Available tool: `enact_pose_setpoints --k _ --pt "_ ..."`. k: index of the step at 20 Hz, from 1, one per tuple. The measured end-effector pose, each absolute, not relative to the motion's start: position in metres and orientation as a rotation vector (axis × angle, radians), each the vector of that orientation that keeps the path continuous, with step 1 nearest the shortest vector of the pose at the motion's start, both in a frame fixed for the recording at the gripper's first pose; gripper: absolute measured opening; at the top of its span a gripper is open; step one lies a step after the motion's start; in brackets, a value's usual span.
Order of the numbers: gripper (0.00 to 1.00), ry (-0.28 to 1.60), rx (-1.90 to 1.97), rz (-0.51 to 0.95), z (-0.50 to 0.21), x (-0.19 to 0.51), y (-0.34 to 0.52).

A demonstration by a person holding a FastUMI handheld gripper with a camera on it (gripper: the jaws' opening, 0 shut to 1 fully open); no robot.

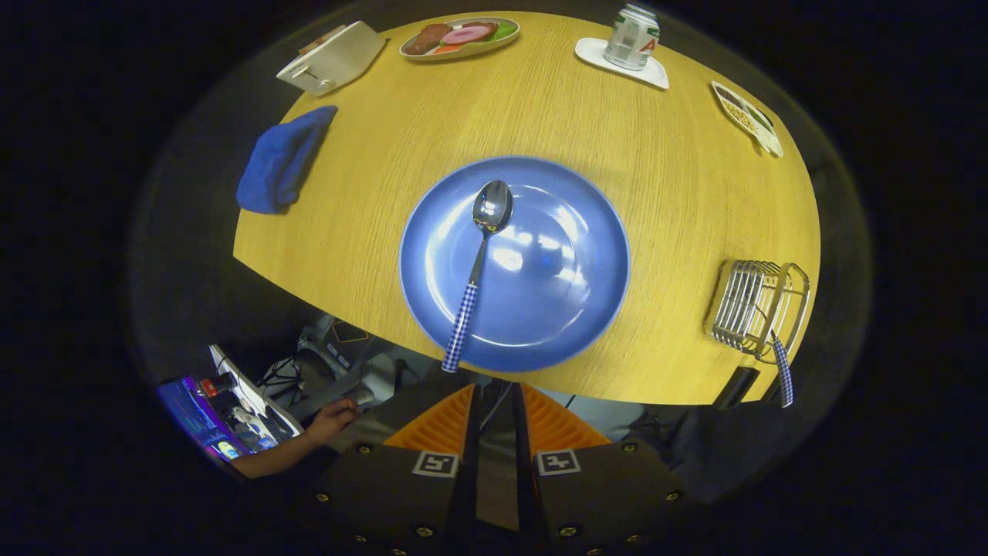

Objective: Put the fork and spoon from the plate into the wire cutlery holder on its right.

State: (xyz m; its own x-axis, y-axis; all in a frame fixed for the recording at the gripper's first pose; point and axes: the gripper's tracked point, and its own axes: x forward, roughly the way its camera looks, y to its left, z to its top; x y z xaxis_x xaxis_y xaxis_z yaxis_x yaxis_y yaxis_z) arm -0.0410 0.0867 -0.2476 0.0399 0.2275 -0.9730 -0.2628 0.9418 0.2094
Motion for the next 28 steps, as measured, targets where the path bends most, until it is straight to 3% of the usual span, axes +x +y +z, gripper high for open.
enact_pose_setpoints --k 11,28 --pt "0.22 1.479 0.026 0.34 -0.277 -0.026 0.133" --pt "0.22 1.591 -0.028 0.313 -0.322 -0.029 0.126"
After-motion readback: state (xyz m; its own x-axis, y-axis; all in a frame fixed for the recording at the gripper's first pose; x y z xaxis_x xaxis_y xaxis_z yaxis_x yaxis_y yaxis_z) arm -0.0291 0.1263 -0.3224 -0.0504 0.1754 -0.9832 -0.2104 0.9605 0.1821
